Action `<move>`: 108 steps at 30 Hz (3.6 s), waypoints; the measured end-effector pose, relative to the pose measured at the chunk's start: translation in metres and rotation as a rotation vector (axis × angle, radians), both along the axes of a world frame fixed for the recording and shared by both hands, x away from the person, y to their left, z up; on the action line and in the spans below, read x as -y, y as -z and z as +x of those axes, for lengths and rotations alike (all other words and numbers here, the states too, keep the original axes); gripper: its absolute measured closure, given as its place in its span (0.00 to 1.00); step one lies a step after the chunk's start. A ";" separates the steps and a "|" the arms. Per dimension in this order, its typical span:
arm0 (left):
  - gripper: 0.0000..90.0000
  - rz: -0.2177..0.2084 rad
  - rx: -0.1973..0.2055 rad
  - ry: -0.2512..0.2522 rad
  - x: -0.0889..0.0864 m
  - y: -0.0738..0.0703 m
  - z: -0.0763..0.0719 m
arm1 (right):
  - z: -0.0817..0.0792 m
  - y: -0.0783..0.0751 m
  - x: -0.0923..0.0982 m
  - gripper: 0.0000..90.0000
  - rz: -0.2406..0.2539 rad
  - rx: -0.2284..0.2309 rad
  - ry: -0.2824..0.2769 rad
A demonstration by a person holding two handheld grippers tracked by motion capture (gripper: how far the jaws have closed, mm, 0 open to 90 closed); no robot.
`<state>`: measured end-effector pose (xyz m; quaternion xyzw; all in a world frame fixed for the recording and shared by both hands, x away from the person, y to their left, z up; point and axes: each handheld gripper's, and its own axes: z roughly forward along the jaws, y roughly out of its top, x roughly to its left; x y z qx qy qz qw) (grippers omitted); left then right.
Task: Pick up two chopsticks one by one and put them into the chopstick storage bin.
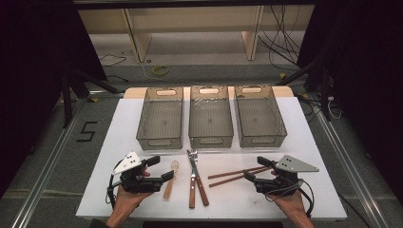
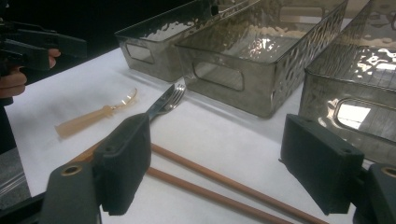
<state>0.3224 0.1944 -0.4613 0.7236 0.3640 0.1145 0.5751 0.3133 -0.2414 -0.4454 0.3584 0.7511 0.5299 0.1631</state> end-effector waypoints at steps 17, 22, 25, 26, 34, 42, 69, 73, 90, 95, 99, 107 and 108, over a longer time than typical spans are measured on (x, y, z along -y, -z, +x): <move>0.18 -0.004 -0.008 -0.009 -0.001 0.001 0.001 | 0.017 -0.021 0.000 0.32 -0.177 -0.046 -0.136; 0.18 -0.002 -0.010 -0.009 0.000 0.001 0.002 | 0.030 -0.031 -0.007 0.38 -0.307 -0.080 -0.233; 0.18 -0.005 -0.010 -0.010 -0.001 0.001 0.002 | 0.036 -0.035 -0.013 0.39 -0.391 -0.103 -0.275; 0.18 -0.007 -0.012 -0.011 -0.001 0.001 0.002 | 0.039 -0.036 -0.014 0.39 -0.418 -0.115 -0.295; 0.18 -0.004 -0.010 -0.011 -0.001 0.001 0.002 | 0.055 -0.031 -0.025 0.45 -0.561 -0.182 -0.370; 0.18 -0.003 -0.007 -0.010 -0.001 0.001 0.002 | 0.062 -0.019 -0.041 0.56 -0.722 -0.213 -0.451; 0.18 -0.001 -0.009 -0.006 0.000 0.001 0.002 | 0.081 0.007 -0.055 0.79 -0.933 -0.275 -0.569; 0.18 -0.002 -0.008 -0.007 0.000 0.001 0.002 | 0.080 0.010 -0.059 0.80 -0.989 -0.287 -0.585; 0.18 0.003 -0.012 -0.003 0.001 0.002 0.002 | 0.068 0.009 -0.061 0.90 -1.040 -0.280 -0.657; 0.18 -0.003 -0.014 -0.007 0.001 0.001 0.002 | 0.066 0.009 -0.061 0.93 -1.049 -0.272 -0.674; 0.18 -0.001 -0.013 -0.005 0.001 0.001 0.002 | 0.063 0.009 -0.061 0.94 -1.052 -0.256 -0.696; 0.18 0.003 -0.015 0.005 0.001 0.001 0.003 | 0.059 0.003 -0.056 0.95 -1.019 -0.237 -0.710; 0.18 0.004 -0.017 0.009 0.001 0.001 0.003 | 0.057 0.001 -0.055 0.95 -1.014 -0.237 -0.708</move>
